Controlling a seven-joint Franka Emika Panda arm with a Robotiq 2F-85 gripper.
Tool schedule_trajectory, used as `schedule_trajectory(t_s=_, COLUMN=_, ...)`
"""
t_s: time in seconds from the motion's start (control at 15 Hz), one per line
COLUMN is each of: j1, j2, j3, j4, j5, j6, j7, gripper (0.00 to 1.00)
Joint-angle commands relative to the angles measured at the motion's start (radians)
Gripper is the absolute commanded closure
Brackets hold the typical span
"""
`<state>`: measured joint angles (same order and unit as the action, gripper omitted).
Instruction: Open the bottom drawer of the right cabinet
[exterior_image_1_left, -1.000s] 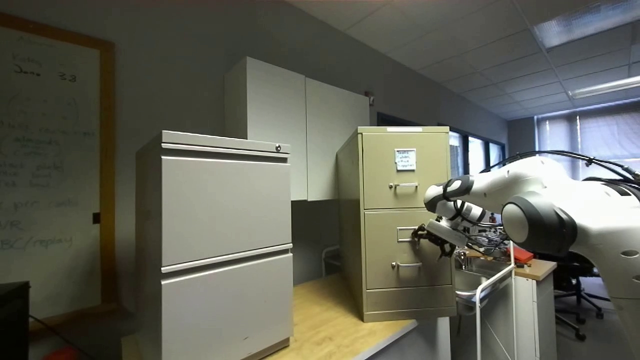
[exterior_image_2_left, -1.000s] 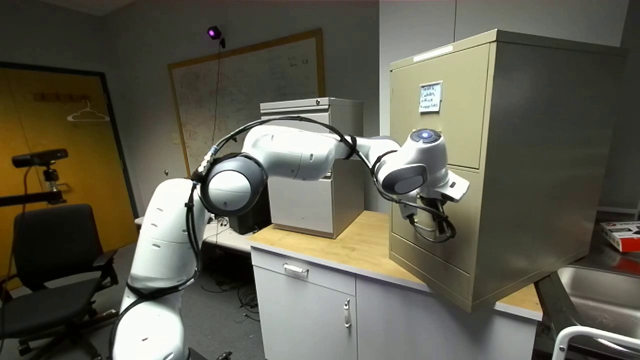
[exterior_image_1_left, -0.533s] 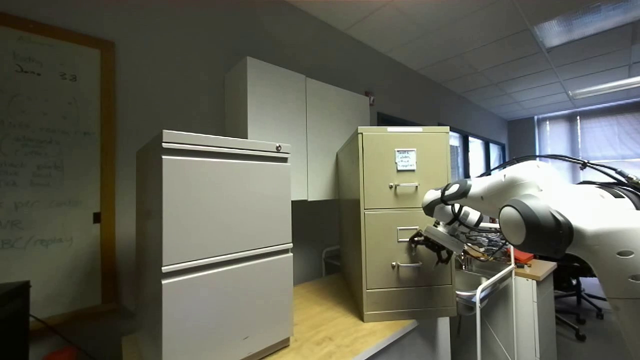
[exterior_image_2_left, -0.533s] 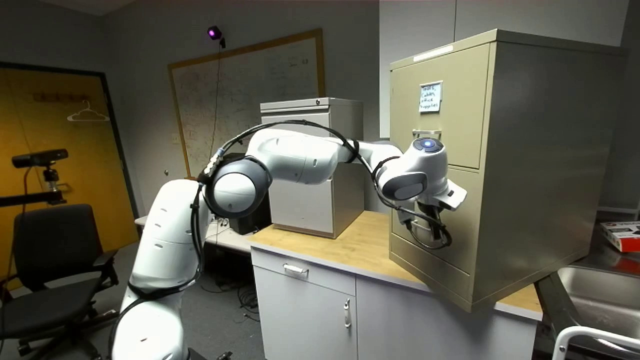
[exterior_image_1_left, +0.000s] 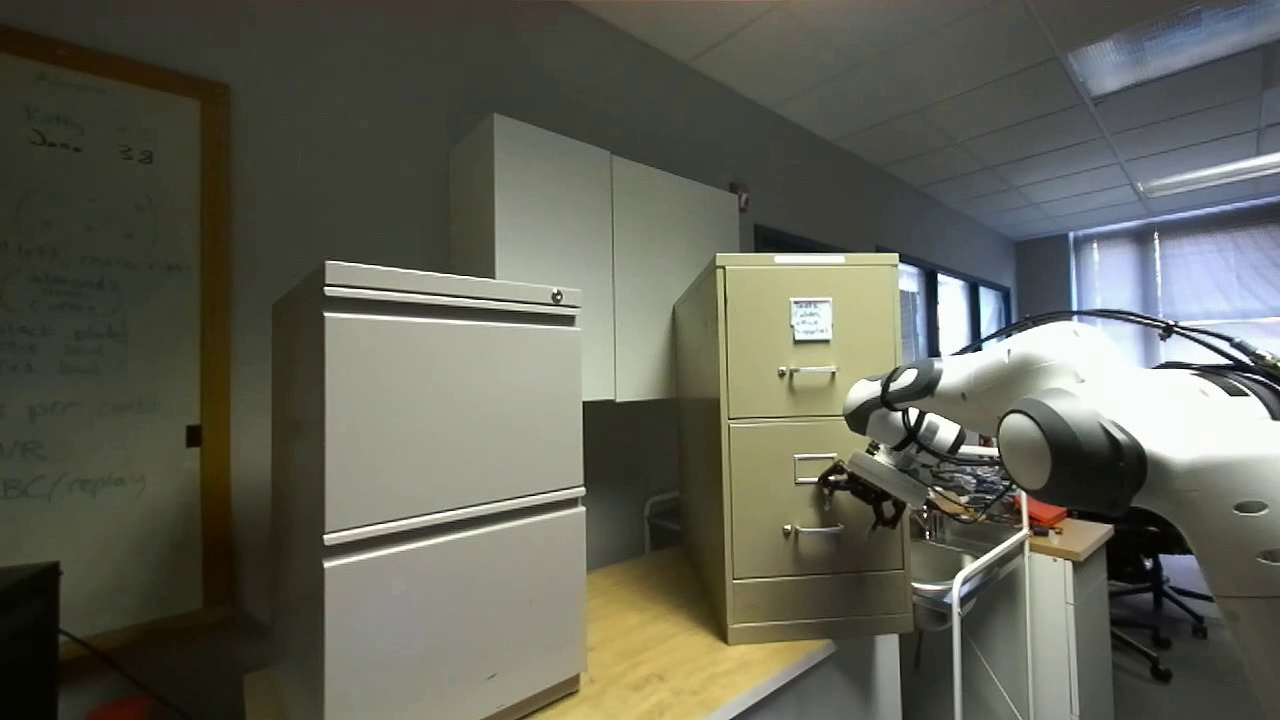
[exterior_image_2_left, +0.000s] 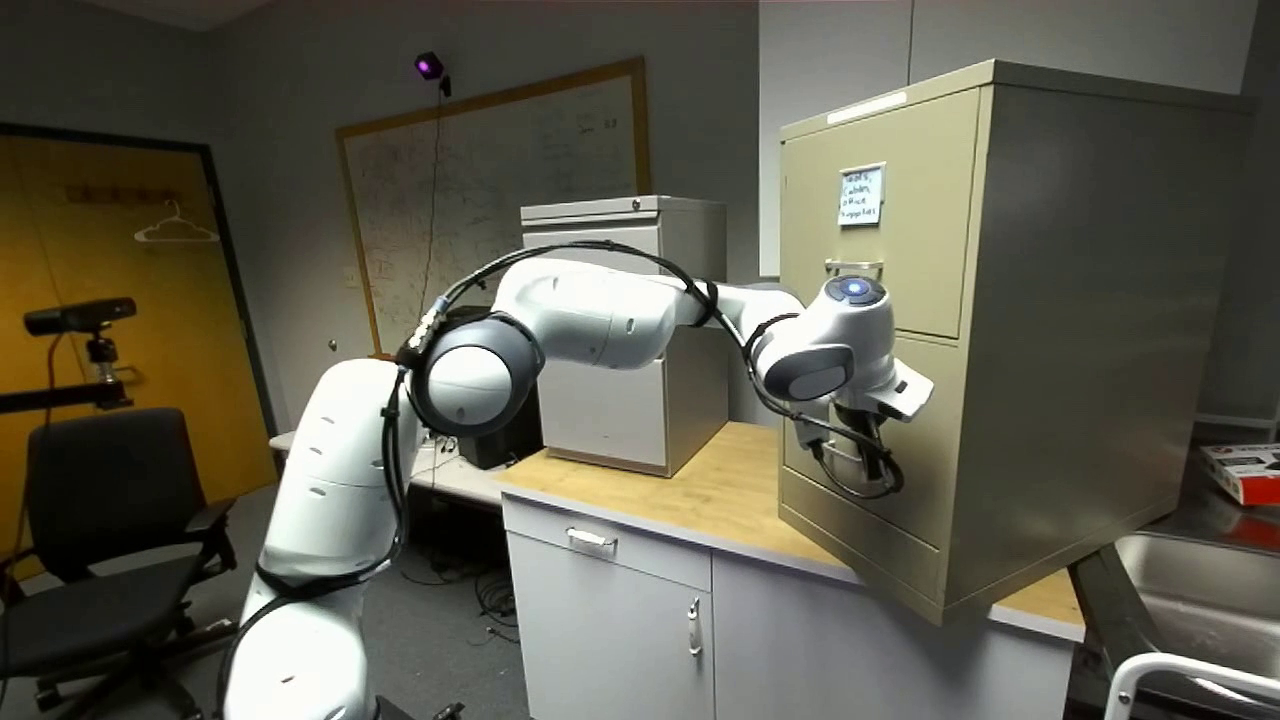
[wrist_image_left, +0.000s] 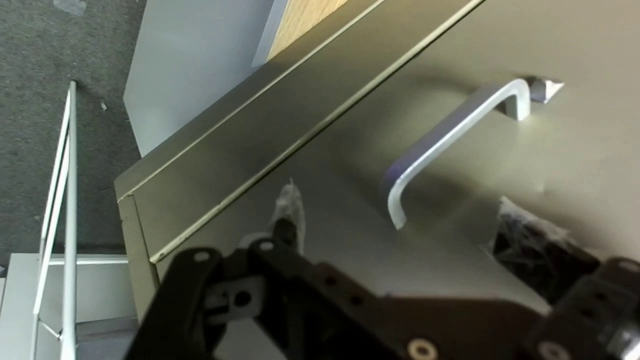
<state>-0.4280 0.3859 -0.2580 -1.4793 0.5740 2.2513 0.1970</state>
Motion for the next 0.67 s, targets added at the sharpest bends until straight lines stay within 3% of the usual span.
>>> schedule_trajectory(t_s=0.0, j1=0.02, j2=0.07, j3=-0.003, j4=-0.001, j5=-0.061, j6=0.056, j7=0.063, gripper=0.0)
schedule_trajectory(t_s=0.33, j1=0.038, j2=0.051, j3=0.013, j4=-0.123, j5=-0.065, j6=0.133, j7=0.086, gripper=0.0)
schedule_trajectory(t_s=0.6, j1=0.054, j2=0.048, j3=-0.001, j4=-0.136, j5=-0.106, j6=0.156, j7=0.119, gripper=0.0)
